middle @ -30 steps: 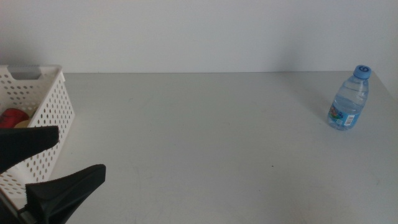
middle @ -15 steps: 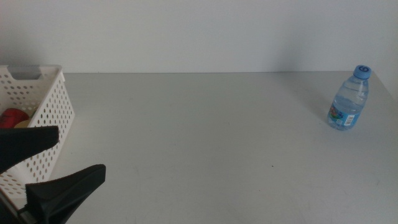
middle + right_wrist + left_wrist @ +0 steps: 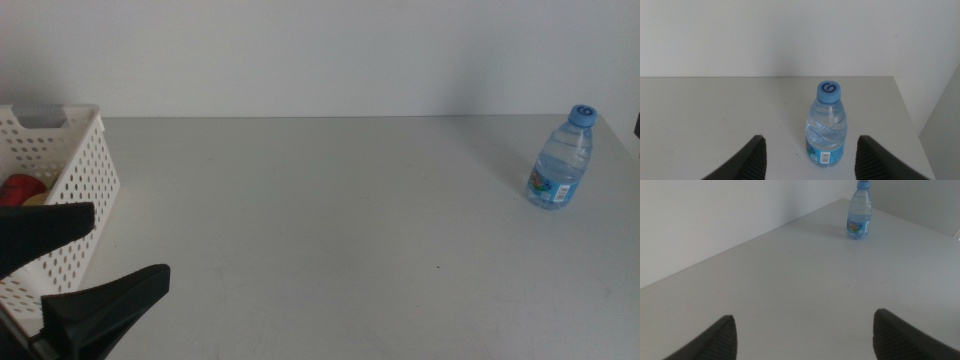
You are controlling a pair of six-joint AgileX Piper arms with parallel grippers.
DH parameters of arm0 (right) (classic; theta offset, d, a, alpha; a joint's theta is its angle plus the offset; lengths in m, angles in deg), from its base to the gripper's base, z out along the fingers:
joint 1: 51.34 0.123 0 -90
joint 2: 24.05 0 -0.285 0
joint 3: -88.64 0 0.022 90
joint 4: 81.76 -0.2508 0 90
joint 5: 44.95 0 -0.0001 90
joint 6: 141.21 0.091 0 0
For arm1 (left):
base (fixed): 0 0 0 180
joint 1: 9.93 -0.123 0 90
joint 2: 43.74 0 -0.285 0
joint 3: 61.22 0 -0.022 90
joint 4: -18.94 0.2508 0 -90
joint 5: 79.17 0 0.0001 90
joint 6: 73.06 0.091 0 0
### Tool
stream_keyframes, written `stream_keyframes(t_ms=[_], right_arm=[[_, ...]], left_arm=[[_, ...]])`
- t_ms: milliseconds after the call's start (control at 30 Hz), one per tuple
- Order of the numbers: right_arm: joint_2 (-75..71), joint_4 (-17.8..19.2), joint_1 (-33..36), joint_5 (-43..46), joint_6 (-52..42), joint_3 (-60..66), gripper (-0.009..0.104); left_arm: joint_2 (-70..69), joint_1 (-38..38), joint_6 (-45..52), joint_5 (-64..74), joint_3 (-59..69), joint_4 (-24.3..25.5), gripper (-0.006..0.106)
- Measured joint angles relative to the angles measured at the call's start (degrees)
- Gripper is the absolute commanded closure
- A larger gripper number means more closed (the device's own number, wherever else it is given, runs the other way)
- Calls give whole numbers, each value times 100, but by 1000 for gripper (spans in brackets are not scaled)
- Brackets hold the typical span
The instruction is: Use arms to grab the bottles and put them into the dustbin to the left of the table.
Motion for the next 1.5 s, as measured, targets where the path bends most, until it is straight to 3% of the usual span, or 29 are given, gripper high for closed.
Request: stream_keyframes(t_ms=[167, 400, 700, 1067, 1167, 1367, 1500], right_arm=[[770, 248, 0, 698, 0, 0, 46], [1588, 348, -48, 1383, -58, 0, 32], [2322, 453, -162, 1645, -20, 12, 32], [3263, 688, -516, 4737, -12, 780, 32], [3636, 575, -516, 5229, -271, 792, 31], [4221, -37, -633, 5746, -715, 756, 24], [4556, -56, -676, 5943, -742, 508, 18]], left_arm=[[0, 0, 0, 0, 0, 0, 102], [0, 0, 0, 0, 0, 0, 102], [0, 0, 0, 0, 0, 0, 102], [0, 0, 0, 0, 0, 0, 102], [0, 0, 0, 0, 0, 0, 102], [0, 0, 0, 0, 0, 0, 102], [0, 0, 0, 0, 0, 0, 102]])
